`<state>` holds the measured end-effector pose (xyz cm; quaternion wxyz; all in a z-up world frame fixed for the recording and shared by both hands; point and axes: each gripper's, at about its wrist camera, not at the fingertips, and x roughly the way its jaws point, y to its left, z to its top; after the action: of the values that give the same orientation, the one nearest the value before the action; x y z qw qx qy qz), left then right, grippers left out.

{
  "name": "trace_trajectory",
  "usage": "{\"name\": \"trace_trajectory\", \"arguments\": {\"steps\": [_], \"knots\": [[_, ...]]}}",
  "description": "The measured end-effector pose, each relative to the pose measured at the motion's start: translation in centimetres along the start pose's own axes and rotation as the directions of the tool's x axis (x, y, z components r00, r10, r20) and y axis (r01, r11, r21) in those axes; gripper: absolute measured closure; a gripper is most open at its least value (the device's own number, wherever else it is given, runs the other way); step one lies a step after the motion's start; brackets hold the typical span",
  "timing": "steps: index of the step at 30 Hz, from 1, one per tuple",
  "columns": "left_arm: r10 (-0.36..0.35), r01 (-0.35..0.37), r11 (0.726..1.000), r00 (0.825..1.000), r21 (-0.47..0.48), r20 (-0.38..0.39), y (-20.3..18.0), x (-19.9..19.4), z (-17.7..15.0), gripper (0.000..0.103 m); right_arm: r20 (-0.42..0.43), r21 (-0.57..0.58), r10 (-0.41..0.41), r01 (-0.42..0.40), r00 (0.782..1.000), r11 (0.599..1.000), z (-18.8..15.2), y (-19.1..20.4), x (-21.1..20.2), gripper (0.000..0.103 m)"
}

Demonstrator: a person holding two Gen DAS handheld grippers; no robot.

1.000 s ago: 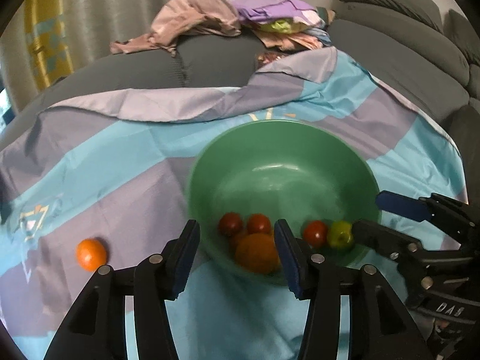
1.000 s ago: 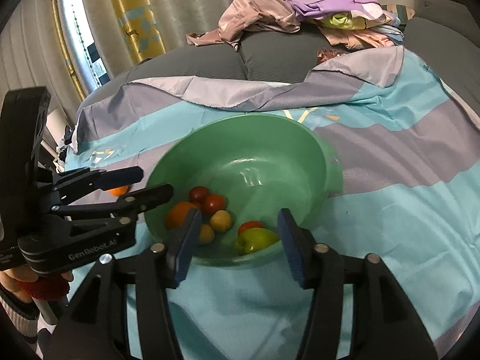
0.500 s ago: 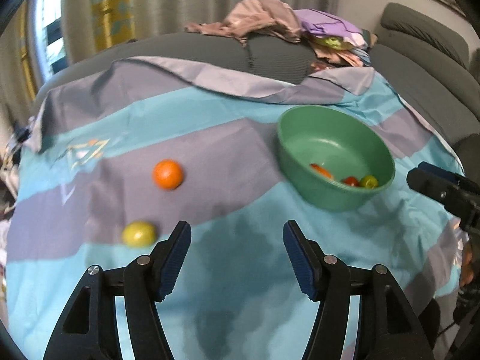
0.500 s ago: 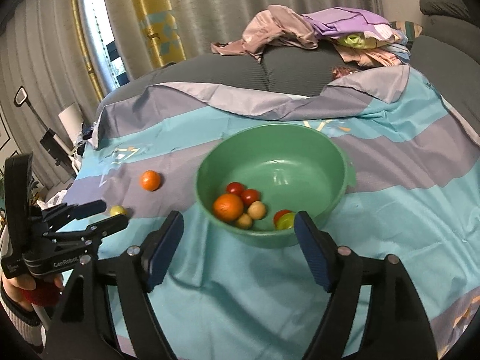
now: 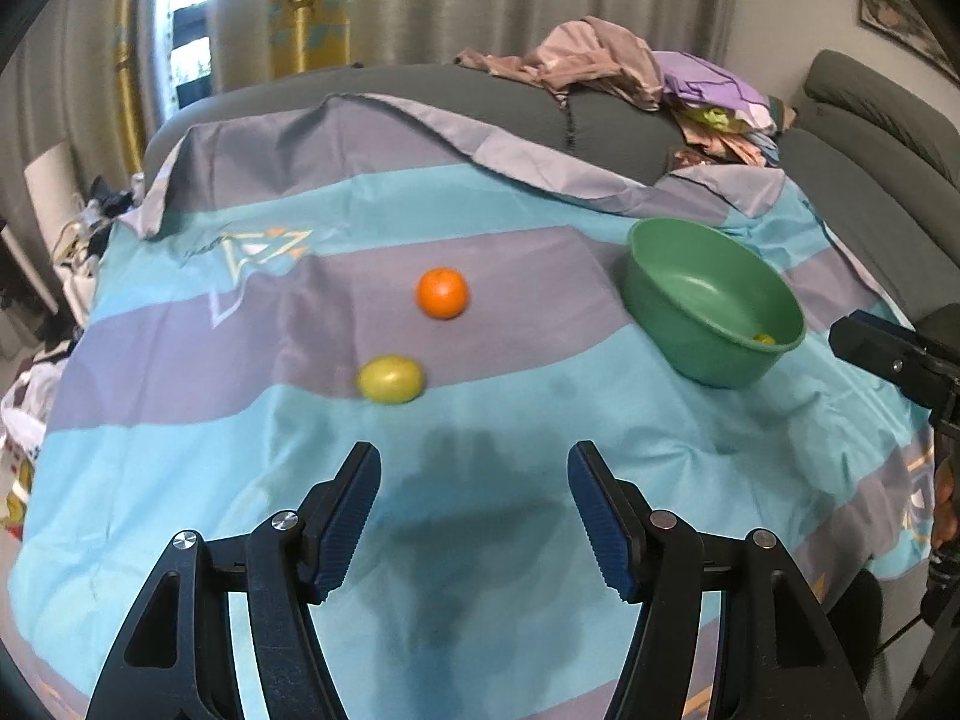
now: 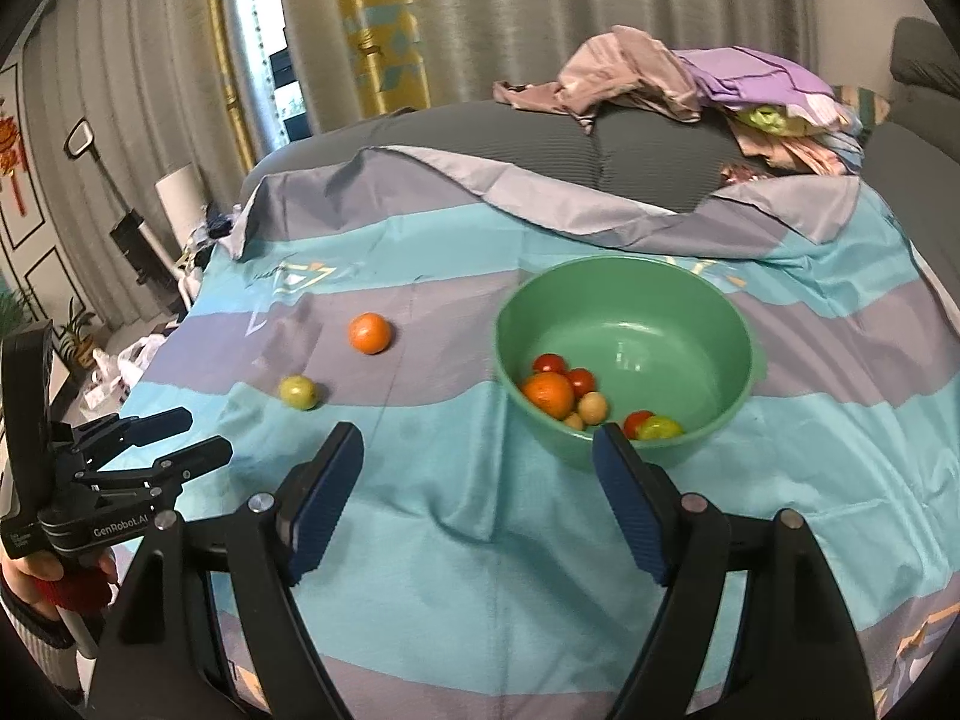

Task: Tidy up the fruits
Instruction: 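Withdraw both tools from the bowl toward the last two fruits, then grasp the yellow lemon with the left tool while the right grasps the mandarin orange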

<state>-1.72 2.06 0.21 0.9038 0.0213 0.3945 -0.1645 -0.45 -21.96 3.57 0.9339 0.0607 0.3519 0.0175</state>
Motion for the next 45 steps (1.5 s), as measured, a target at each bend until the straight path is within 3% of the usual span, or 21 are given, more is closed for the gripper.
{"name": "trace_trajectory", "arguments": {"steps": [13,24,37,45], "knots": [[0.021,-0.023,0.997,0.999,-0.078,-0.028,3.9,0.7,-1.6,0.038,-0.058,-0.078,0.027,-0.031,0.998,0.996,0.4,3.7,2.3,0.024],[-0.010,0.006,0.995,0.999,-0.095,-0.033,5.5,1.7,-1.8,0.038,-0.109,-0.115,0.046,-0.058,0.993,0.992,0.6,6.0,5.0,0.024],[-0.036,0.034,0.997,0.999,-0.063,-0.033,6.2,3.9,0.0,0.038,-0.164,-0.115,0.064,-0.084,0.984,0.990,0.7,7.1,8.3,0.024],[-0.054,0.054,0.999,0.996,0.002,-0.075,5.6,7.7,2.6,0.038,-0.193,-0.096,0.069,-0.089,0.979,0.991,0.7,6.7,10.1,0.024]]}}
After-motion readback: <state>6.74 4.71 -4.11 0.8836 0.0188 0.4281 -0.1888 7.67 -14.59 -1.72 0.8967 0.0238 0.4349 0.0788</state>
